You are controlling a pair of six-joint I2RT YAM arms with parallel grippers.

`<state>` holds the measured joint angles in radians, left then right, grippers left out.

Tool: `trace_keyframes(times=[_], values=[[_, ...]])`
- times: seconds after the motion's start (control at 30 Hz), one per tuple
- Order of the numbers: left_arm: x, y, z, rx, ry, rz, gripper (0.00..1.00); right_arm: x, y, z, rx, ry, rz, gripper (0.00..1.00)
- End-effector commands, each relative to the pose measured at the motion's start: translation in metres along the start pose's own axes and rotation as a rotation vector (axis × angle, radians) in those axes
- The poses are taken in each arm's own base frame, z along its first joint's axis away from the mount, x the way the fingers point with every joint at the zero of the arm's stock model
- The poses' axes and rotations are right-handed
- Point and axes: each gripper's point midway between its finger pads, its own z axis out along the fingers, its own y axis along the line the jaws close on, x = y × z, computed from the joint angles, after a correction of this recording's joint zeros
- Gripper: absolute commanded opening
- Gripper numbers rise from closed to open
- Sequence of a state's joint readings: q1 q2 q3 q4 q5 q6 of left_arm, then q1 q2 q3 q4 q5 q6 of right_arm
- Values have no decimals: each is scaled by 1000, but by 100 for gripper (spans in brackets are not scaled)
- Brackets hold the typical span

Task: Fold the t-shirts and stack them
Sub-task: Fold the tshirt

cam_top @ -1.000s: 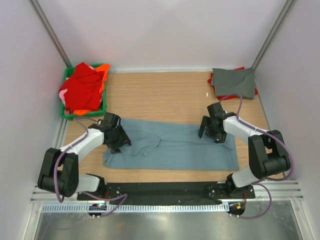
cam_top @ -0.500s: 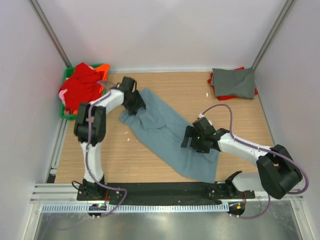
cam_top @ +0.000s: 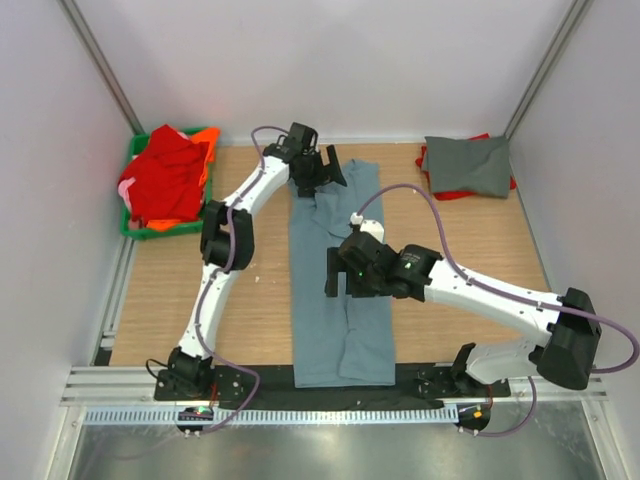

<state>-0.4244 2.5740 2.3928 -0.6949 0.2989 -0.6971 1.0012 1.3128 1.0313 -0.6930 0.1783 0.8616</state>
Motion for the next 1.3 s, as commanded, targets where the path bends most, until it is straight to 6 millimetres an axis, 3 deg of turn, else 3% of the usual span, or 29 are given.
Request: trace_keyframes(times=[0.0, 0.07, 0.1, 0.13, 0.17, 0.23, 0.27, 0.3, 0.37, 0.4, 0.43, 0.47, 0.5, 0.53, 0.57, 0.6, 0.63, 0.7, 0.73, 0.77, 0.87, 0.97, 1.03, 1.27], values=[[-65, -46, -110, 107, -181, 49, 100, -41, -33, -33, 164, -128, -89, 100], [-65, -59, -152, 108, -187, 53, 100, -56, -34, -34, 178, -158, -82, 100], [-71, -67, -173, 111, -215, 63, 100, -74, -39, -36, 177, -179, -48, 100], [-66, -64, -189, 77, -213, 63, 100, -84, -40, -35, 158, -189, -32, 100], [-70, -76, -225, 88, -263, 83, 100, -93, -42, -34, 137, -199, -15, 100], [-58, -71, -253, 45, -270, 113, 100, -125, -51, -28, 70, -235, 47, 100], [-55, -79, -293, 47, -330, 138, 100, -139, -54, -23, 70, -244, 61, 99], [-38, -63, -289, 5, -287, 145, 100, -155, -66, -21, 97, -257, 61, 99], [-17, -55, -306, -10, -276, 158, 100, -186, -68, -23, 116, -291, 46, 99], [11, -41, -314, -30, -241, 158, 100, -191, -76, -7, 154, -257, 35, 100], [21, -38, -321, -21, -253, 165, 100, -203, -87, -2, 176, -252, 32, 99], [36, -31, -324, -25, -243, 166, 100, -220, -85, -3, 161, -274, 25, 100], [67, -13, -329, -37, -217, 162, 100, -226, -92, 19, 170, -245, 22, 99], [80, -7, -331, -36, -218, 165, 100, -236, -103, 25, 181, -244, 27, 97], [107, 16, -318, -74, -158, 151, 100, -254, -101, 26, 165, -263, 30, 95], [118, 24, -325, -87, -166, 156, 100, -253, -112, 50, 183, -216, 36, 94], [131, 27, -342, -80, -194, 163, 100, -259, -117, 57, 188, -214, 43, 91], [162, 47, -343, -100, -161, 160, 100, -287, -125, 67, 149, -255, 73, 86], [173, 50, -358, -89, -192, 168, 100, -288, -129, 87, 117, -233, 83, 81], [185, 60, -355, -98, -173, 167, 100, -306, -132, 88, 97, -263, 97, 80], [201, 67, -365, -81, -194, 202, 100, -326, -134, 118, 65, -253, 82, 77], [210, 79, -367, -109, -195, 237, 100, -324, -138, 152, 60, -196, 85, 75], [215, 87, -367, -141, -177, 228, 100, -321, -140, 163, 52, -182, 98, 71], [225, 76, -363, -58, -139, 251, 99, -305, -158, 200, 84, -172, 139, 63]])
